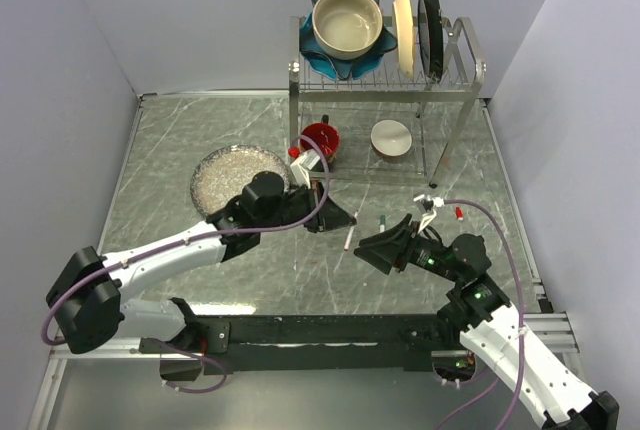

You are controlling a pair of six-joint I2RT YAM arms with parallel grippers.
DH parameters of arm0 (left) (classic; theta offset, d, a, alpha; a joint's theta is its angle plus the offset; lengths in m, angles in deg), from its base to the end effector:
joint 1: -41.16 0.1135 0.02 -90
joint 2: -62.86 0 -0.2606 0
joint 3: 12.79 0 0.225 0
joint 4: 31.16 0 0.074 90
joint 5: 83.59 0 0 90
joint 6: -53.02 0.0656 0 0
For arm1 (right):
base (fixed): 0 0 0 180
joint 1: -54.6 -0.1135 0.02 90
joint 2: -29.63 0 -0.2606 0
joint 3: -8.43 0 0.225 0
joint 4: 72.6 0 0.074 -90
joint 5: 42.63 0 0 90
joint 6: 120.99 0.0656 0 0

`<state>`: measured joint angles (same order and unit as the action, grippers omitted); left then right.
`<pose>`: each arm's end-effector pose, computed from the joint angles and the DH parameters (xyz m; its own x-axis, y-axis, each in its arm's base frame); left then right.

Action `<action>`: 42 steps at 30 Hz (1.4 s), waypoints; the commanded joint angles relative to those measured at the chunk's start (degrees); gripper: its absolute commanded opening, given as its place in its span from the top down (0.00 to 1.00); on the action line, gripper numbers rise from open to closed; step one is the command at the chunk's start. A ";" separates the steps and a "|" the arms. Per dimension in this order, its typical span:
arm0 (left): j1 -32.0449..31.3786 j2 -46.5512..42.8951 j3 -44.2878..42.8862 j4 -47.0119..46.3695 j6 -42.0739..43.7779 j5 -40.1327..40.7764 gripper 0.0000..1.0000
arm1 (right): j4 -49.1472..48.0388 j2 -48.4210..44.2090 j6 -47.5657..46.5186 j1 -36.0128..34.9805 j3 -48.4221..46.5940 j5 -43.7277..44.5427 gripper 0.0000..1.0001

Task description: Insert the pens into the pen caps

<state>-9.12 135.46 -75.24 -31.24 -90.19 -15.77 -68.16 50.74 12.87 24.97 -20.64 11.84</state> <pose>0.1702 -0.2437 0.2990 -0.8275 -0.1644 -0.5368 0.4793 0.2909 -0.8280 0.0914 0.0959 0.2463 -0.5897 0.3133 -0.7444 -0.6906 0.2823 0.6659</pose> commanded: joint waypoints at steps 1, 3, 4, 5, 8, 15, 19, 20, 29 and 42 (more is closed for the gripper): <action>0.01 -1.49 3.21 -16.60 -8.13 -3.57 0.99 | -13.66 0.95 4.48 0.01 1.30 -3.49 0.40; -0.08 -1.58 5.13 -20.03 -10.68 -4.10 0.99 | -17.16 1.83 6.85 -0.17 1.74 -3.41 0.41; -0.17 -1.67 5.67 -22.83 -11.38 -4.11 0.99 | -18.49 2.27 7.73 -0.17 2.00 -3.49 0.44; -0.25 -1.93 6.19 -23.99 -12.26 -3.76 0.99 | -19.37 3.15 9.30 -0.17 2.09 -3.49 0.46; -0.52 -2.46 7.08 -26.19 -12.44 -3.23 0.99 | -21.67 4.64 10.46 -0.34 1.74 -4.02 0.50; -2.10 -3.16 8.74 -31.37 -12.18 -0.42 0.99 | -25.79 5.96 13.01 -1.84 1.65 -1.30 0.55; -2.45 -2.99 9.89 -34.10 -12.36 -0.07 0.99 | -26.68 5.79 14.94 -2.45 1.83 1.68 0.64; -2.54 -2.90 9.98 -33.93 -12.27 0.29 0.99 | -26.94 5.79 15.20 -2.63 2.00 2.30 0.65; -3.24 -4.04 11.48 -34.99 -10.87 3.97 0.99 | -31.78 9.83 17.67 -2.80 1.65 1.87 0.80; -4.47 -5.36 11.39 -31.49 -9.28 6.97 0.99 | -27.83 10.89 16.18 -7.55 -0.98 3.80 0.73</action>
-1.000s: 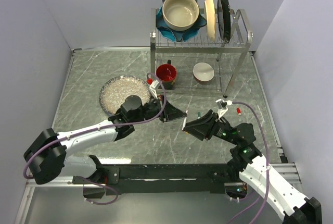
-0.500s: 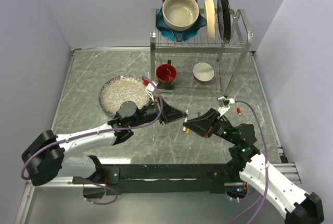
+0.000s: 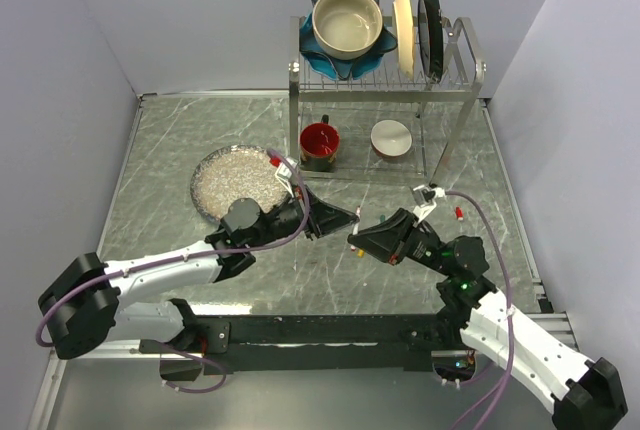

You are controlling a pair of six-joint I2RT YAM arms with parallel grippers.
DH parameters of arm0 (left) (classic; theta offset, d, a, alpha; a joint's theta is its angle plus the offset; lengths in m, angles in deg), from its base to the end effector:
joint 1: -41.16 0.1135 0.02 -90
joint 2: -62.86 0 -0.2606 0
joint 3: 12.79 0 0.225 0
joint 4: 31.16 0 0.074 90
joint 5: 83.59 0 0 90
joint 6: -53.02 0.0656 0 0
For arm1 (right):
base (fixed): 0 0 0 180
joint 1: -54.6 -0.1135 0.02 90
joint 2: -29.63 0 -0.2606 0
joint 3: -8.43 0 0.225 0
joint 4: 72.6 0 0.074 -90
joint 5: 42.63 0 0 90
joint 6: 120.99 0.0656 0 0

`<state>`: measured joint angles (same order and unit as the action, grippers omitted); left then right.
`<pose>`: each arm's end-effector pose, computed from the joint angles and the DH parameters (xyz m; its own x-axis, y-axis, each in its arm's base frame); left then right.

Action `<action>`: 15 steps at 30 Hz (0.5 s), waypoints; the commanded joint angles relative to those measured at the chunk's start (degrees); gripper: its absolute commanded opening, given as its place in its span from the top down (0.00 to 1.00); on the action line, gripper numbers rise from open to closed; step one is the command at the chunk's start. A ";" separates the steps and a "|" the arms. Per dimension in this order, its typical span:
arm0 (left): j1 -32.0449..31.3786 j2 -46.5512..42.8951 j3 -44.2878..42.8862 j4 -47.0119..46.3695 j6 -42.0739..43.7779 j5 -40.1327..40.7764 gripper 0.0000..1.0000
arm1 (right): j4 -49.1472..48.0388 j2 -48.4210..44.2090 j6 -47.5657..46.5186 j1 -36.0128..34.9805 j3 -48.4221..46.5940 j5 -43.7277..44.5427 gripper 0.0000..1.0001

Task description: Insert the pens into the pen caps

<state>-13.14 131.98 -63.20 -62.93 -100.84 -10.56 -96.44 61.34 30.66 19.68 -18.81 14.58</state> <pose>0.1440 -0.2332 0.3157 -0.7881 -0.3746 -0.4884 0.5337 -0.0206 -0.8454 0.0981 0.1118 0.2758 -0.6630 0.4394 -0.6061 -0.6668 0.0214 0.7450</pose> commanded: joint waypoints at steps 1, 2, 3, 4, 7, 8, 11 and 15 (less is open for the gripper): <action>-0.63 -2.06 -1.01 1.09 2.15 2.03 0.99 | 0.72 0.72 -2.05 -2.87 -3.17 1.15 0.75; -0.72 -2.24 -1.18 1.62 2.42 2.29 0.99 | 0.73 1.08 -2.23 -3.31 -3.17 1.07 0.82; -0.80 -2.50 -1.01 1.98 2.51 2.47 0.99 | 1.33 1.34 -2.41 -4.10 -3.35 1.33 0.95; -0.89 -3.20 -0.83 2.33 2.94 2.82 0.99 | 1.51 1.34 -2.24 -4.45 -3.17 1.77 0.98; -0.89 -5.48 -1.09 7.48 4.52 5.44 0.84 | 1.69 0.56 -2.76 -5.60 -2.82 3.70 1.00; -0.89 -6.10 -1.53 9.17 4.96 6.50 0.72 | 2.74 -0.06 -3.28 -5.69 -2.99 4.31 1.00; -0.89 -8.65 -3.54 18.65 6.02 12.56 0.28 | 10.11 -1.20 -6.88 -5.69 -4.66 7.83 1.00; -0.80 -10.76 -8.12 33.68 6.29 23.36 0.07 | 18.90 -3.22 -11.02 -5.60 -5.98 11.61 1.00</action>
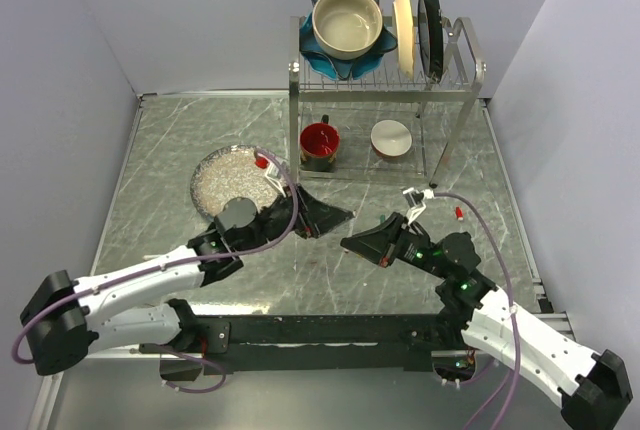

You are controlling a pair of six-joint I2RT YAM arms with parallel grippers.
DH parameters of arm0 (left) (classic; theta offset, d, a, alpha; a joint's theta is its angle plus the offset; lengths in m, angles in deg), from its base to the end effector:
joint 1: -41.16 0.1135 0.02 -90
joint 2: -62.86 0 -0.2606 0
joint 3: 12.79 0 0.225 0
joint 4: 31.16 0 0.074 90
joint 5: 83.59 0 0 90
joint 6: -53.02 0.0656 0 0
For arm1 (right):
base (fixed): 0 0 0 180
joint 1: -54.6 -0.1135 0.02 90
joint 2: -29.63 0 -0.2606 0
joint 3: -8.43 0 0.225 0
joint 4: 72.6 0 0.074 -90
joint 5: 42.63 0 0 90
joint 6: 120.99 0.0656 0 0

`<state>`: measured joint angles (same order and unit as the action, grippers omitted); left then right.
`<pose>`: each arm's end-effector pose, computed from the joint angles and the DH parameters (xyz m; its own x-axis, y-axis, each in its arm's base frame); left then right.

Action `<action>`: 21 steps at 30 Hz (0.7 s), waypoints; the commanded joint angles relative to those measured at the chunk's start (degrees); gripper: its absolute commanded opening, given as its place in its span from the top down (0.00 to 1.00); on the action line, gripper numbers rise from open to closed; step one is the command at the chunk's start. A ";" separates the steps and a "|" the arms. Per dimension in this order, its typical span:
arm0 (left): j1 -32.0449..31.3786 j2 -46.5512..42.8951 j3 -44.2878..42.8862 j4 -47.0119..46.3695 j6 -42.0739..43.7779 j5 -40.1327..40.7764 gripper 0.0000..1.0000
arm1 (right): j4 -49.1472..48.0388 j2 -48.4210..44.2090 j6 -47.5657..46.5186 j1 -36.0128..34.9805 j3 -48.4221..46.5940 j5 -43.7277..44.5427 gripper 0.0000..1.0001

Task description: Insert the pens into the pen caps

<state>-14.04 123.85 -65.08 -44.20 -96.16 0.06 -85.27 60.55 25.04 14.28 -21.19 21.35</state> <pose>0.1395 -0.2134 0.3179 -0.7328 -0.4412 -0.5181 0.4875 0.1908 -0.8520 0.0971 0.1201 0.2685 -0.6702 0.4087 -0.6195 -0.6328 0.1216 0.7647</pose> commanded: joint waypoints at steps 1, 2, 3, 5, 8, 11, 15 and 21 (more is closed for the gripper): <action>0.09 -2.81 -7.38 17.67 1.78 15.03 0.05 | 8.71 -3.22 -6.97 -0.29 -3.60 5.36 1.00; 0.18 -2.81 -10.00 23.88 1.52 17.92 0.02 | 9.85 -4.01 -8.03 -0.20 -3.60 6.67 1.00; 0.44 -2.72 -11.33 26.64 1.09 22.82 0.01 | 12.12 -5.76 -9.09 -0.20 -3.69 7.29 1.00; 1.32 -1.93 -15.27 34.97 -1.37 26.64 0.00 | 14.50 -7.18 -11.99 -0.20 -4.13 8.44 1.00; 4.48 -1.14 -18.98 42.03 -6.90 30.51 0.01 | 18.38 -8.94 -15.50 -0.11 -5.36 8.62 1.00; 6.59 -2.28 -18.56 45.73 -10.51 33.76 0.01 | 19.70 -9.73 -17.18 -0.11 -6.06 7.92 1.00; 8.08 -5.44 -15.57 47.32 -12.80 39.56 0.01 | 20.75 -10.26 -18.76 -0.11 -6.33 8.09 1.00; 9.41 -4.93 -13.19 50.13 -12.63 43.35 0.01 | 31.99 -10.96 -20.78 -0.11 -11.67 16.95 1.00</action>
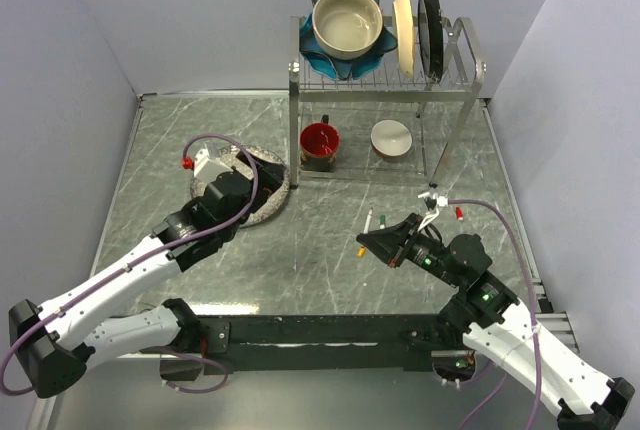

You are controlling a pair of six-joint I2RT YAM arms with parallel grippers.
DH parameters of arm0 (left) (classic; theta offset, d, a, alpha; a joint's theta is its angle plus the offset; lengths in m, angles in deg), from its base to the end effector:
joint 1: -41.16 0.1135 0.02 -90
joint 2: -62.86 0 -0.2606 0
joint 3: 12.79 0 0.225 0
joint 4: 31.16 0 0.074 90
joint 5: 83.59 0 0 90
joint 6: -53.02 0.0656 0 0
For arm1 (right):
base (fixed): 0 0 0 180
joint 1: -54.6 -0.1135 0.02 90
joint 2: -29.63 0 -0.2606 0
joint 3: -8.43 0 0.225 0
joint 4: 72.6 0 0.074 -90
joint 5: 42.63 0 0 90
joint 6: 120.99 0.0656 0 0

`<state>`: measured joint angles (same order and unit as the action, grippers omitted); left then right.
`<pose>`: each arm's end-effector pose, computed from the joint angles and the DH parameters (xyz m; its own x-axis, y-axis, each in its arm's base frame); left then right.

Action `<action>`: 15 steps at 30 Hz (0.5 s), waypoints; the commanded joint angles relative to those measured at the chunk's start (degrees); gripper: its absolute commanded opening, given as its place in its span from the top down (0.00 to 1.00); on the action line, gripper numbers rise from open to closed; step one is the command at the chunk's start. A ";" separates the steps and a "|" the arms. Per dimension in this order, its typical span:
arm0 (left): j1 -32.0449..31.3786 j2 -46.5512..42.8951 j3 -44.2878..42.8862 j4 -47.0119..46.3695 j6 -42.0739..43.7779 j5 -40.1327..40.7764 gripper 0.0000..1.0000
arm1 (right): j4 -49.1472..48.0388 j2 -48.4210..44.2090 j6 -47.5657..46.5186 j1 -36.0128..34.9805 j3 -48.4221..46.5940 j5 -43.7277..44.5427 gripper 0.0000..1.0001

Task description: Insert the pens into the pen caps

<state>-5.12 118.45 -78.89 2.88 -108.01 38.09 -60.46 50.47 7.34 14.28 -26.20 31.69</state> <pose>0.1721 -0.1301 0.3177 -0.3566 -0.7915 -0.4963 -0.1692 0.5772 -0.7989 0.0892 0.0990 0.2638 -0.4969 0.3615 -0.7890 -0.6639 0.4272 0.6138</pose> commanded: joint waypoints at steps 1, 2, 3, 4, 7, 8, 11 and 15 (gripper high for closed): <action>0.49 0.92 0.27 3.84 -0.26 5.58 0.00 | 8.42 -1.24 -3.52 -0.11 -7.47 7.76 1.00; 0.49 1.53 0.18 4.11 -0.17 6.11 0.01 | 11.13 -1.59 -3.87 -0.11 -8.26 10.03 1.00; 0.49 2.75 0.10 4.20 0.01 6.20 0.01 | 12.72 -2.20 -4.40 -0.20 -9.83 11.36 1.00; 0.49 3.38 -0.25 4.20 0.44 6.29 0.01 | 14.30 -2.47 -4.49 -0.12 -10.54 12.77 1.00; 0.49 6.27 -0.43 1.40 5.26 4.45 0.01 | 21.42 -3.70 -3.96 -0.11 -13.35 21.89 1.00; 0.49 6.98 -0.52 -1.31 7.11 3.48 0.01 | 24.66 -4.05 -3.61 -0.03 -13.97 24.27 1.00; 0.49 10.58 -1.66 -4.32 13.26 -0.82 0.00 | 29.59 -4.32 -2.47 -0.03 -15.82 32.98 1.00; -0.12 16.20 -2.63 -12.28 24.39 -8.98 0.01 | 32.07 -2.30 -2.90 -0.03 -16.88 39.67 1.00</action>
<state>-4.77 131.11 -78.89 0.76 -96.82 37.15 -34.43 46.58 4.80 14.30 -40.64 60.61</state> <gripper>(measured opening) 0.994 0.143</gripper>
